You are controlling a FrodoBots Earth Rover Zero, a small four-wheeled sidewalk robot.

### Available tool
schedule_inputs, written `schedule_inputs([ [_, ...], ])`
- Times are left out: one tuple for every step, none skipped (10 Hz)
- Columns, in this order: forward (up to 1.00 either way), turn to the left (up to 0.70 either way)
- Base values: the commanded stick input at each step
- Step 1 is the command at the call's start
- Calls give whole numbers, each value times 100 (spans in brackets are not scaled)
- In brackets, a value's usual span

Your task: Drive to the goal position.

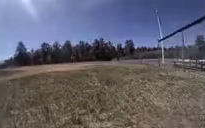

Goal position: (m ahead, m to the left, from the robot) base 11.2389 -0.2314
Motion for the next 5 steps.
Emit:
schedule_inputs([
  [70,-32],
  [70,-12],
  [70,0],
  [70,0],
  [70,0],
])
